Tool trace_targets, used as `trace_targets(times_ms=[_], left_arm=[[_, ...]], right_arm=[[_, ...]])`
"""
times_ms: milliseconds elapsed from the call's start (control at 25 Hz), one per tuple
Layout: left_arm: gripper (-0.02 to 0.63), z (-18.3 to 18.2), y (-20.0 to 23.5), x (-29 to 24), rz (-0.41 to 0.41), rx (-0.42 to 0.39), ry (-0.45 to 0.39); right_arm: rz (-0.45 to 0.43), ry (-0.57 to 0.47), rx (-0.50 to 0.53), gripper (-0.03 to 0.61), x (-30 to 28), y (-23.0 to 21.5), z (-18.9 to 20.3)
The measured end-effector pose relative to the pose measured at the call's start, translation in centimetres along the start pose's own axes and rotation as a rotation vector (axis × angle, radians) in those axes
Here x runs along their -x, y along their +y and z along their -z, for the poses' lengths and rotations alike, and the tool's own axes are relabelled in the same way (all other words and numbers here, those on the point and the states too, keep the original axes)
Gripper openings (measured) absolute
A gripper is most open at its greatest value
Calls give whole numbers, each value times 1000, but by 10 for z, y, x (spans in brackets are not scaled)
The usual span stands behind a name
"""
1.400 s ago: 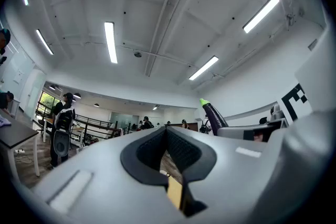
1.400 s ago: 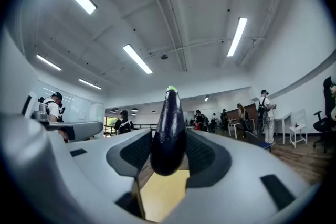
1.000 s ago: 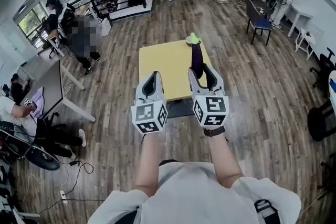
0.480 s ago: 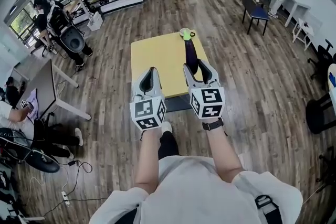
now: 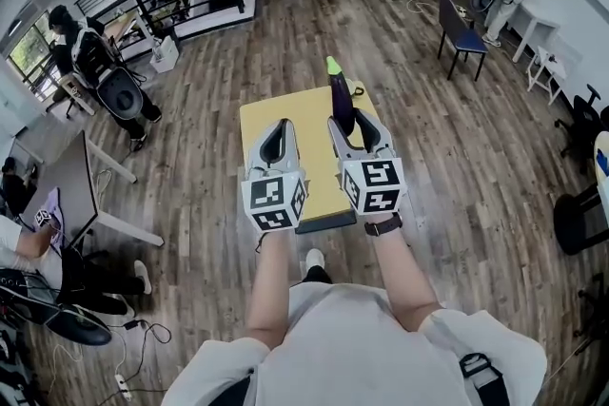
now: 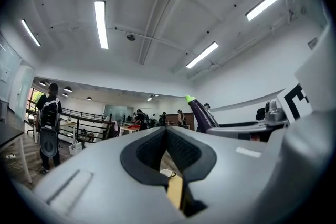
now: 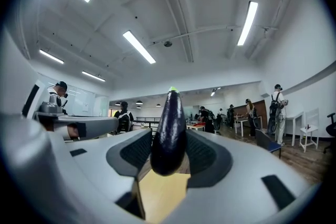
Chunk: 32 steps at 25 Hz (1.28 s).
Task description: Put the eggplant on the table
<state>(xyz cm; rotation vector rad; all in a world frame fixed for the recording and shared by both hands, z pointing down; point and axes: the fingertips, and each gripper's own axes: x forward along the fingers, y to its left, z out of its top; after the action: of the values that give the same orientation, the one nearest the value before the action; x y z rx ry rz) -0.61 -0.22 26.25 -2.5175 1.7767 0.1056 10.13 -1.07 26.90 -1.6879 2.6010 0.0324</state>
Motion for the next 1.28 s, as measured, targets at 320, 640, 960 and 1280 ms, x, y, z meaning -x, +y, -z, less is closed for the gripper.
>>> trace_targets(times_ms=[320,640,960,1280], left_arm=[[9,9,76,-64,-9,15,6],[9,29,138,-119,-5,36,22],[9,83,170,-143,-9,120,101],[9,143,172,-166,-28,160,188]], right_arm=[[0,18,5,198,-97,6,6],[3,33,1,198,-182,12,23],[1,138,15,198,-212,12,72],[-31,213,-12,198,-232,-6,125]])
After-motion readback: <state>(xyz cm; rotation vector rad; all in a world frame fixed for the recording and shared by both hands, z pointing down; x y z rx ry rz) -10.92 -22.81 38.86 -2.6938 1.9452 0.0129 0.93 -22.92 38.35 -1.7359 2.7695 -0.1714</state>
